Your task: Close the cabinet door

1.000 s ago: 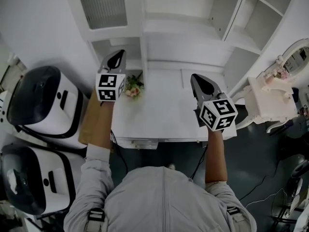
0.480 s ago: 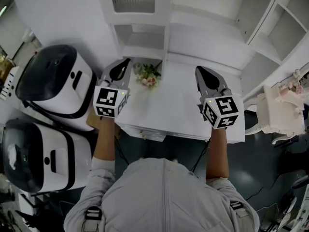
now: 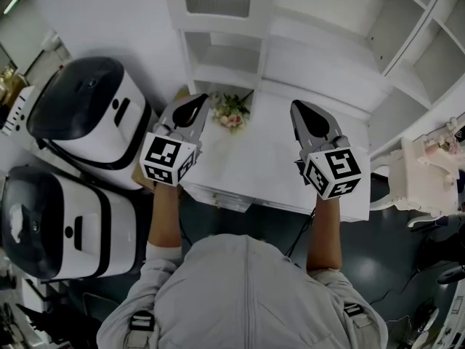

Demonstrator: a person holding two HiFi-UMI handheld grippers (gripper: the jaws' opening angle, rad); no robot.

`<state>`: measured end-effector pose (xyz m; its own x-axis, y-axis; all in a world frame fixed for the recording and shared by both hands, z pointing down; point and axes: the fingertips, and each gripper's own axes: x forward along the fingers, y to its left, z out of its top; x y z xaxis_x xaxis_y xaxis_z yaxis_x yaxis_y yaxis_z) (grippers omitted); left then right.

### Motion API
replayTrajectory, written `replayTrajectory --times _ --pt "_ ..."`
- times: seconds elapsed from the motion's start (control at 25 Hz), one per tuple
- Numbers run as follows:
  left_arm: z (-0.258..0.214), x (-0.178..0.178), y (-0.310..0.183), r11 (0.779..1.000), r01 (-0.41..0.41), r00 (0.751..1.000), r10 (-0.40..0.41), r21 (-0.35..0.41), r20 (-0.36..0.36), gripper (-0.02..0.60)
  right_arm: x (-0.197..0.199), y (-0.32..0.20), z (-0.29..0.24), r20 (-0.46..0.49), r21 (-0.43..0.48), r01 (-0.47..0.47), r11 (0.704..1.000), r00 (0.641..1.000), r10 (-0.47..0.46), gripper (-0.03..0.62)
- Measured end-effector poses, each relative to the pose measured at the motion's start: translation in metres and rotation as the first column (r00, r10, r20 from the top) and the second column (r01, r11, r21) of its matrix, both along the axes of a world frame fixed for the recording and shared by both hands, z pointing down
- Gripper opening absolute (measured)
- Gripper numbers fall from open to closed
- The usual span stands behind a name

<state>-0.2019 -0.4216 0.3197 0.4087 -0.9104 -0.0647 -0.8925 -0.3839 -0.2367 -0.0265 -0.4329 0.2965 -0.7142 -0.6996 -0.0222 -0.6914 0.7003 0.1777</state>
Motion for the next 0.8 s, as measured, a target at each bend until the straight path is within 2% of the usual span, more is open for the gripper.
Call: replayTrajectory --times 0.2,0.32,0.64,0.8 --pt "-0.005 0.01 0.0 0.999 -0.007 1.0 0.006 0.033 0.027 0.017 -0.006 -0.001 0.004 -0.032 0.009 0.003 1.0 0.999 -0.003 0.001" --pt "-0.007 0.016 0.001 0.999 -0.025 1.0 0.025 0.04 0.001 0.017 -0.004 -0.002 0.004 -0.033 0.006 -0.004 1.0 0.999 0.004 0.0" --pt "-0.003 0.023 -0.002 0.998 -0.058 0.998 0.059 0.025 -0.015 0.017 -0.006 -0.005 0.01 -0.03 -0.011 0.01 1.0 0.999 -0.01 0.0" --pt "0.007 0.026 -0.005 0.999 -0.039 0.998 0.039 -0.004 0.04 0.018 -0.004 -0.006 0.01 -0.024 -0.015 0.011 1.0 1.0 -0.011 0.0"
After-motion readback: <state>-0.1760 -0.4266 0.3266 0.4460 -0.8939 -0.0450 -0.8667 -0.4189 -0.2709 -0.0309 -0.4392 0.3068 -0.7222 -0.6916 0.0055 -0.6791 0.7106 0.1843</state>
